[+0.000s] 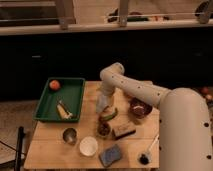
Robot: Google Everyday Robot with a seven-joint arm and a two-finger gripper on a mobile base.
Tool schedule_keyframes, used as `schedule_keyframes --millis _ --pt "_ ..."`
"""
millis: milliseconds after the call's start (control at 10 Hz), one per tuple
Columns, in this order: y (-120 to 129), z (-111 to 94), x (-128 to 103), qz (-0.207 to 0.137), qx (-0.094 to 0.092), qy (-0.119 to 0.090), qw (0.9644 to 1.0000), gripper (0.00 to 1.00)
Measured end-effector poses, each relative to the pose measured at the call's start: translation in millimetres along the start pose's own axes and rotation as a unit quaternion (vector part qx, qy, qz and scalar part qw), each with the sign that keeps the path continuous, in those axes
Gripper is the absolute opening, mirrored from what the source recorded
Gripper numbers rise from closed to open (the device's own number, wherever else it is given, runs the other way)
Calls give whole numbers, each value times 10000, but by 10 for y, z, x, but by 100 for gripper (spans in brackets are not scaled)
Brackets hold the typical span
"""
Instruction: Place towel in metal cup
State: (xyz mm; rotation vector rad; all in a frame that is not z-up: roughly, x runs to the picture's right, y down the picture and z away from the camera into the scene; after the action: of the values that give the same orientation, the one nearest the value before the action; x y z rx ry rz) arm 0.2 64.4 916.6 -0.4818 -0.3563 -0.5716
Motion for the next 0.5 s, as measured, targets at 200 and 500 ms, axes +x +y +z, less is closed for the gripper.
schedule_keyframes --millis 200,500 --pt "-13 73 -78 -83 -55 -96 9999 72" --pt "48 232 -108 -75 -135 -287 9995 44"
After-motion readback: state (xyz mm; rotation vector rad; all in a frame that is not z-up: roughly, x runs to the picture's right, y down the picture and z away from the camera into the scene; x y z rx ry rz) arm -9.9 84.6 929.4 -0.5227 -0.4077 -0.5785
